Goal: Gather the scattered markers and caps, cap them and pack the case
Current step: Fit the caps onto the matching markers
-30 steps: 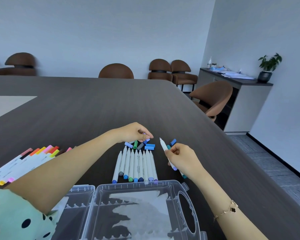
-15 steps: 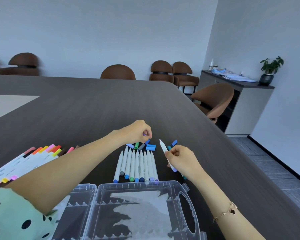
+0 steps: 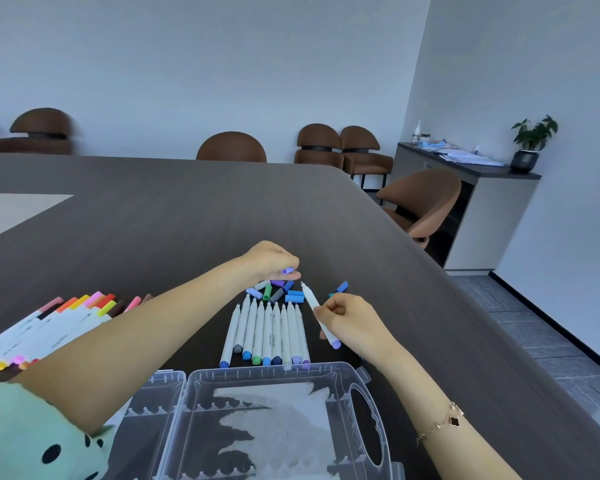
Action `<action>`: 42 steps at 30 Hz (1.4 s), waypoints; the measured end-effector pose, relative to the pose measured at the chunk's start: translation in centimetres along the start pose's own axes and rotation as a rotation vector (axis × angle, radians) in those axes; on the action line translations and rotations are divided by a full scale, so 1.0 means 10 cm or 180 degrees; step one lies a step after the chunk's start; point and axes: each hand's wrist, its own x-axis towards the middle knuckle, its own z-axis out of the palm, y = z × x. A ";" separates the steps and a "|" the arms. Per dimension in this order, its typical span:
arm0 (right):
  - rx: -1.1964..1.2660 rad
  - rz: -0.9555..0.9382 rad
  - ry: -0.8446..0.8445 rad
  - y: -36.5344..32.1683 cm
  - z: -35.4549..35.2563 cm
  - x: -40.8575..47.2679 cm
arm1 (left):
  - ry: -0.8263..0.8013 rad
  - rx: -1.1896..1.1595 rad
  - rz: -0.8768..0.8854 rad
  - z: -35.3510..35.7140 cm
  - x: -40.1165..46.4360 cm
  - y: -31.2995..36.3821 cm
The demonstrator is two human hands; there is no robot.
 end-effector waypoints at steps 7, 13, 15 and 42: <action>0.0069 -0.0035 -0.0111 -0.02 -0.01 -0.04 | -0.0044 0.0183 0.0019 0.12 -0.04 -0.03; -0.0008 -0.0042 -0.0138 -0.01 0.01 -0.03 | -0.0034 0.0757 0.0248 0.16 -0.03 -0.10; -0.0036 -0.0026 -0.0146 -0.01 0.02 -0.02 | 0.0007 0.0884 0.0359 0.17 -0.04 -0.10; -0.0169 0.0132 0.0009 0.06 0.05 0.04 | 0.0070 0.0609 0.0534 0.30 -0.05 -0.06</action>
